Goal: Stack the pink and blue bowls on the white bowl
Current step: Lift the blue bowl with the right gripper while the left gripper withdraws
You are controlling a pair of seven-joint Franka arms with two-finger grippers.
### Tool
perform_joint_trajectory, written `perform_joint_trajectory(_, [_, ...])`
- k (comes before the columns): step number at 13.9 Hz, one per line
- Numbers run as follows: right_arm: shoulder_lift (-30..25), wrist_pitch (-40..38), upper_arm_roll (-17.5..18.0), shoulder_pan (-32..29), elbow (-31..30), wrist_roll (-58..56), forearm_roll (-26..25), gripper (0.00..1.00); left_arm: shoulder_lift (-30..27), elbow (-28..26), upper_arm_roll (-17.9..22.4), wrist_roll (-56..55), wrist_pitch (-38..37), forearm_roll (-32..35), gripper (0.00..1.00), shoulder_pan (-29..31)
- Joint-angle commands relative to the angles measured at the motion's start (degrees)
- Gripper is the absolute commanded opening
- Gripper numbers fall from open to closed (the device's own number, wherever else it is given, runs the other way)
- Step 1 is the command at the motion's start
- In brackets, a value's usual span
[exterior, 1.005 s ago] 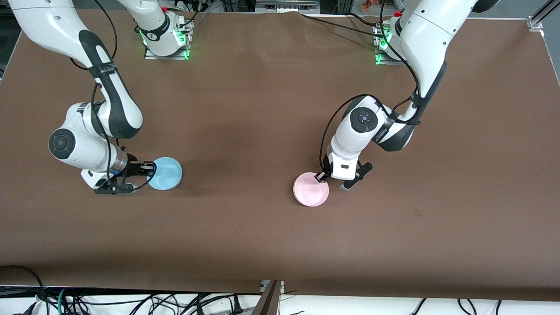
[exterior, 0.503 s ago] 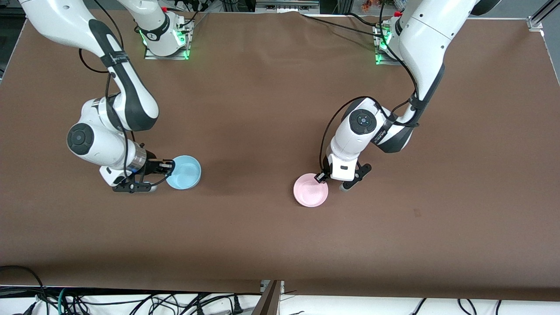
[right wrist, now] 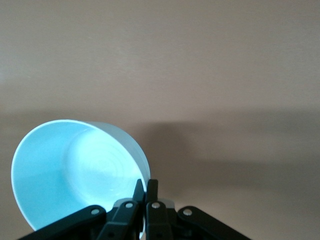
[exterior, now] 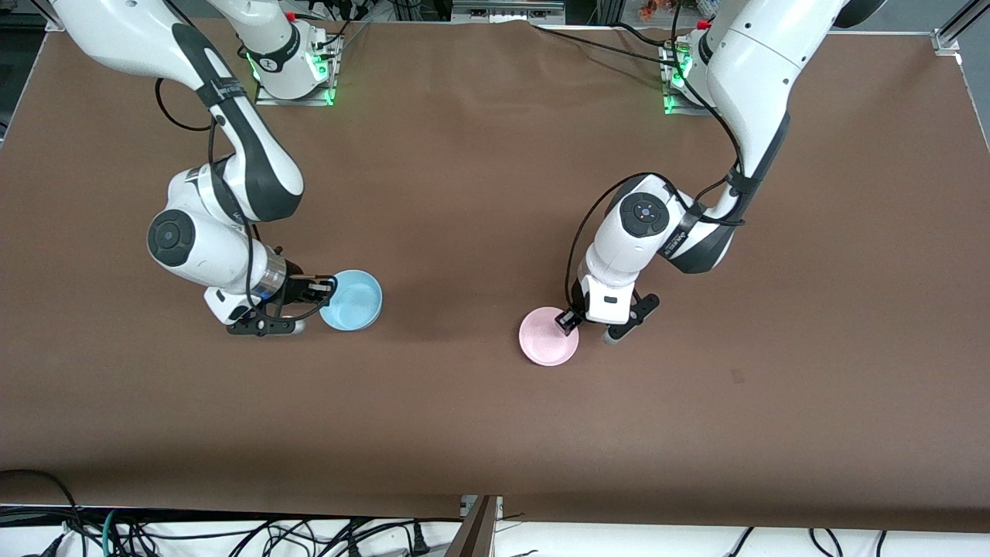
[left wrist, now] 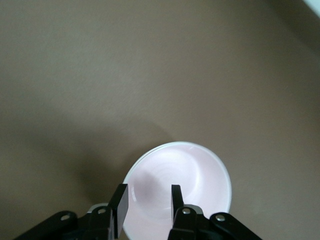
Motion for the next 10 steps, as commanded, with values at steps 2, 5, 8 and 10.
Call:
perform_joint_trajectory(2, [0.8,-0.7,0.3,3.1,3.1,7.6,0.4,0.00,-3.8,3.2,0.2,-0.9,-5.8,2.2,0.40,2.0])
perform_joint_trajectory(5, [3.4,-0.4,0.3,6.9,6.4,15.5,0.4,0.00,-6.8,5.2,-0.1,1.4,-10.3,2.0,0.40,4.5])
perform_joint_trajectory(8, [5.9,1.5,0.3,11.2,9.9,24.1,0.4,0.00,-9.2,7.7,-0.6,7.5,-16.7,0.8,0.40,7.4])
perform_joint_trajectory(10, [7.6,4.1,0.3,14.4,11.7,29.7,0.4,0.00,-9.4,12.7,-0.5,13.7,-22.9,-3.0,0.40,9.4])
